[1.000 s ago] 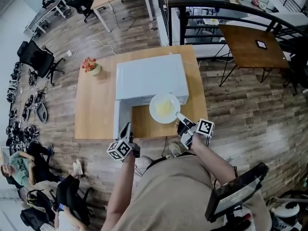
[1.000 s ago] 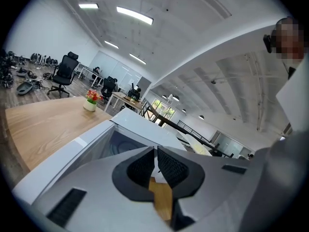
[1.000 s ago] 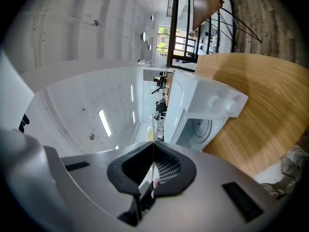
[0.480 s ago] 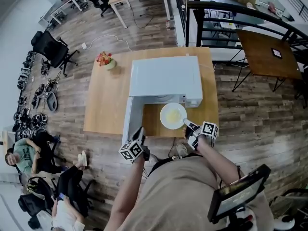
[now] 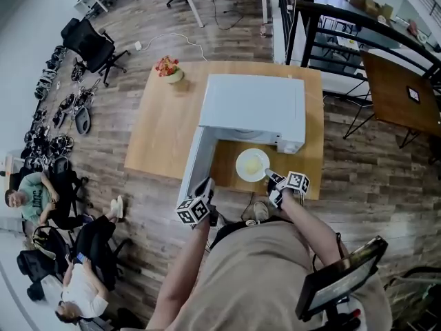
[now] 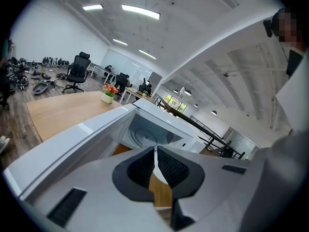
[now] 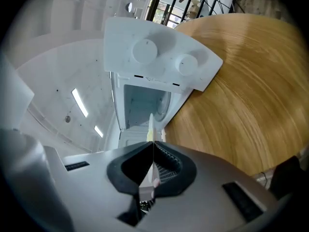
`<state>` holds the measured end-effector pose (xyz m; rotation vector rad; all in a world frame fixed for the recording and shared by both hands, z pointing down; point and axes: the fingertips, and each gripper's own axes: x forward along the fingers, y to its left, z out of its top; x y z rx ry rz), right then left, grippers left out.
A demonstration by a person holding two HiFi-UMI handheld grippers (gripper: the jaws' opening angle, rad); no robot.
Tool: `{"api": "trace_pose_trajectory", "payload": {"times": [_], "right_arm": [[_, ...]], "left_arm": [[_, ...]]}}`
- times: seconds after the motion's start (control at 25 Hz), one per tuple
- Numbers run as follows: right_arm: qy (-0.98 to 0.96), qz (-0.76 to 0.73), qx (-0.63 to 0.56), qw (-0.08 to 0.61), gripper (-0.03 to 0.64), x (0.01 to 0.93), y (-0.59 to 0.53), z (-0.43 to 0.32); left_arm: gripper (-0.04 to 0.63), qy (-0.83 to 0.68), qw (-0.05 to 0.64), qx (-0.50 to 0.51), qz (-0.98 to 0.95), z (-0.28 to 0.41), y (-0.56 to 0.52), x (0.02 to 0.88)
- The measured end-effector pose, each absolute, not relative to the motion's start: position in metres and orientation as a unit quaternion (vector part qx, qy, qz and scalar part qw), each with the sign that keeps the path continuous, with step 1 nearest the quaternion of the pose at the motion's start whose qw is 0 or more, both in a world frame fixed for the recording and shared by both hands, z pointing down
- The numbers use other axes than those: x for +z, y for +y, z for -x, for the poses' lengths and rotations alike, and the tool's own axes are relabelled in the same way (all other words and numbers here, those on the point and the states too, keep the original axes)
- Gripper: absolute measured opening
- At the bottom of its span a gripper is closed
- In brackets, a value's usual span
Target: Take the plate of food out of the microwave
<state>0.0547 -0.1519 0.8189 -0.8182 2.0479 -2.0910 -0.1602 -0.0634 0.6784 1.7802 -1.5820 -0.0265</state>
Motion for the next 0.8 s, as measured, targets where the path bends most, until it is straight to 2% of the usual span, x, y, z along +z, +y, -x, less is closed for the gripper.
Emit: {"api": "trace_pose_trajectory", "payload": {"times": [0.44,0.64,0.8], "right_arm": [[0.663,0.279,-0.695,-0.011,0.012,0.884,-0.145,-0.045],[0.654,0.29,-0.698,-0.031,0.012,0.905,-0.145,-0.043],[0.652,0.304,-0.692,-0.047,0.012,0.919,-0.147,-0.041]], "left_arm": [[0.002,-0.649,0.361,-0.019,-0.67,0.178,-0.037,0.67],[0.002,-0.653,0.379,-0.079,-0.651,0.182,-0.03,0.655],[0.002,-0.651,0.381,-0.086,-0.65,0.18,-0.026,0.647]]}}
